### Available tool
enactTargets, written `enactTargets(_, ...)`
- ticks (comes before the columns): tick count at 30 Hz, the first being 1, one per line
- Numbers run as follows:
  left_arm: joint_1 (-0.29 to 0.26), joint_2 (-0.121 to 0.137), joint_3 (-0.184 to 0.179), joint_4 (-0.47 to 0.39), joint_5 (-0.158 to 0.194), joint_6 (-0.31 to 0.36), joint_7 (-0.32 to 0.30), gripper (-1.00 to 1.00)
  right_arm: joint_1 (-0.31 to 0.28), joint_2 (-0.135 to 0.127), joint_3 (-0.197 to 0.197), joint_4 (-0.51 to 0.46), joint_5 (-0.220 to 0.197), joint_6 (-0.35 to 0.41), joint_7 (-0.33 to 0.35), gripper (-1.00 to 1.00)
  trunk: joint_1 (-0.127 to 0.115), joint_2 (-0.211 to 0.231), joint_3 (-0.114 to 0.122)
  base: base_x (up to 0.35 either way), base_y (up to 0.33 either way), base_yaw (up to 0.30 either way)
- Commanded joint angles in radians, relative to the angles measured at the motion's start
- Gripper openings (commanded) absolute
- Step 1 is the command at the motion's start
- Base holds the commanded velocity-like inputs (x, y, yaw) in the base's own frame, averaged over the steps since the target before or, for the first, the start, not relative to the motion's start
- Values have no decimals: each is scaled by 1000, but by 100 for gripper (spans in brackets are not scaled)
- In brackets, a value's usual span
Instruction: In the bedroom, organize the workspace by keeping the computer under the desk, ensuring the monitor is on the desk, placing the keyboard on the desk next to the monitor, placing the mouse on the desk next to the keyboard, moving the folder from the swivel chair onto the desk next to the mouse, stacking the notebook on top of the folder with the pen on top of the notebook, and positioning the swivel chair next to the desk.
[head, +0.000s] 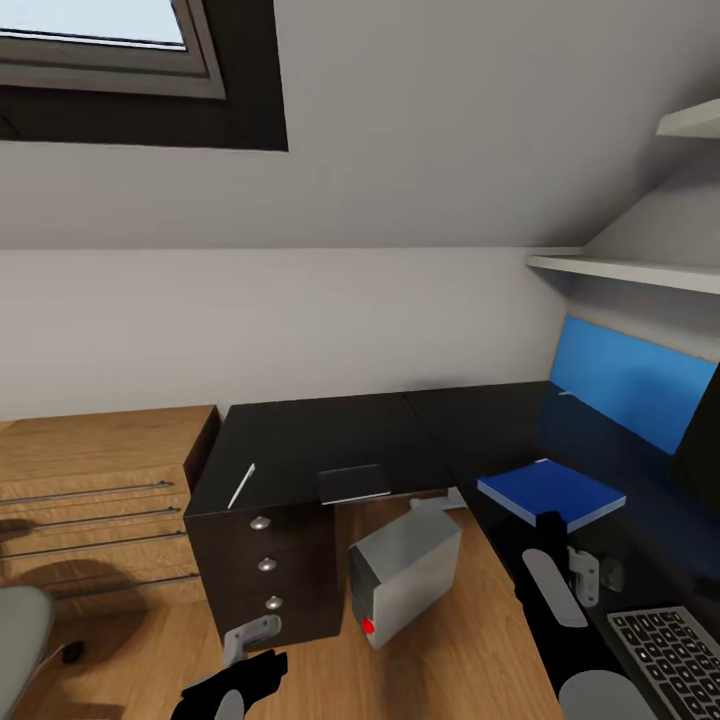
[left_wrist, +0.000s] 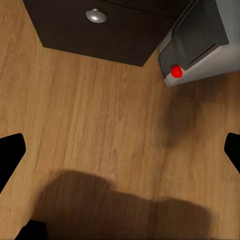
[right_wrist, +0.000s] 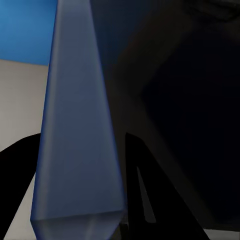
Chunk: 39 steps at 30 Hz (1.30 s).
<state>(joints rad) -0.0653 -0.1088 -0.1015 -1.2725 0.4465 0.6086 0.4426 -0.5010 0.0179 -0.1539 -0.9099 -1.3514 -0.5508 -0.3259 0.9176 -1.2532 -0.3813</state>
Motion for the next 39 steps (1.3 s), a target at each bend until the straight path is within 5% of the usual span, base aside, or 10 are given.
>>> enactTargets(1,-1,0,-2,-1,11,2,10,100,-1,1,-1,-1,-5,-3,-1,-100,0,-1,-1,11,-10,0)
enactTargets(24,-1,-2,-2,-5,13,5,11,100,-1,0,0,0,-6,-2,-2,-100,0,-1,-1,1,-1,0)
enactTargets(39,-1,-3,-3,-5,14,5,14,100,-1,0,0,0,-5,-3,-1,-100,42,-78,-36,0,0,0)
